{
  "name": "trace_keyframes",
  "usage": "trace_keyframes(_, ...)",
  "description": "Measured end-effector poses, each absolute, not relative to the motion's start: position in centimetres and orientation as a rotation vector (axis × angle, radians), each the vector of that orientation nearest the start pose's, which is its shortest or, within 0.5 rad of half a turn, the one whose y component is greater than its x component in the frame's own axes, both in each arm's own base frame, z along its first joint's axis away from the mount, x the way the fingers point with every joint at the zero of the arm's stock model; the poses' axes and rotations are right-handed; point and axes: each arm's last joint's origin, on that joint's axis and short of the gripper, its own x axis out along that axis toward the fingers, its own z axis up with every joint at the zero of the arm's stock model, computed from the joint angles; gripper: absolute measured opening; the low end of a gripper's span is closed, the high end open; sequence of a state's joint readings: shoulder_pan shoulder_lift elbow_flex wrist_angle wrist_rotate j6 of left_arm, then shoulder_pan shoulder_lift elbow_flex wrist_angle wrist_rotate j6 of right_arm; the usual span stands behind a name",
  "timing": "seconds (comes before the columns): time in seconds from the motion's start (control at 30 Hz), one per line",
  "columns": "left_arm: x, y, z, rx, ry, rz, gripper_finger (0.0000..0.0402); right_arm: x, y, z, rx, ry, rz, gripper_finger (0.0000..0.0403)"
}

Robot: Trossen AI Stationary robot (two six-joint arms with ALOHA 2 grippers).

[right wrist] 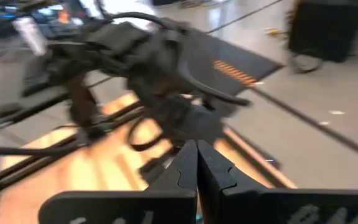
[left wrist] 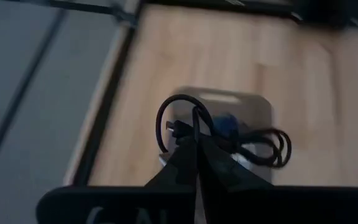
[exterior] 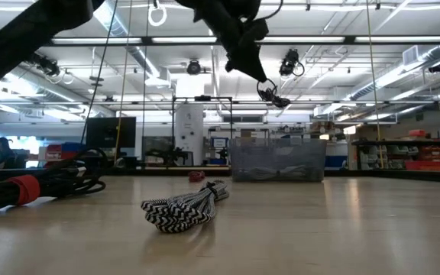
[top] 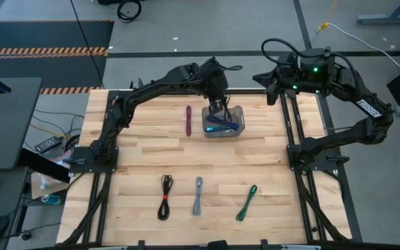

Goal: Pick and place USB-C Cables
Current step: Put the top black charger cable into the black bin

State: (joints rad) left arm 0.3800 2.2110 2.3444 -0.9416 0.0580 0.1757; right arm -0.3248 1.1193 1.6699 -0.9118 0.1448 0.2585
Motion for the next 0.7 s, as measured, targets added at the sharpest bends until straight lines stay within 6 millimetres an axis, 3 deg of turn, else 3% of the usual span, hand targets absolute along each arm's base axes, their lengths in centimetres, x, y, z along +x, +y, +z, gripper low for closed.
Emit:
trace_keyframes(0.17,43.9,16.8,36.3,-0.034,0.726,0.430,0.0004,15.4,-6.1,47.3,0.218,0.412,-0.810,0.0000)
trace_keyframes(0.3,42.4,16.5,39.2,-0.053,0.630,0.527,0.0004,15.3,-6.1,44.6,0.238,0.538,-0.998,0.0000)
trace_keyframes(0.53,39.2,14.7,43.4,-0.042,0.568,0.564,0.0004,17.8,-6.0,38.8,0.251,0.632,-0.959,0.0000)
trace_keyframes(0.7,36.3,13.0,44.9,-0.008,0.659,0.616,0.0004,19.8,-6.9,38.1,0.265,0.517,-0.786,0.0008)
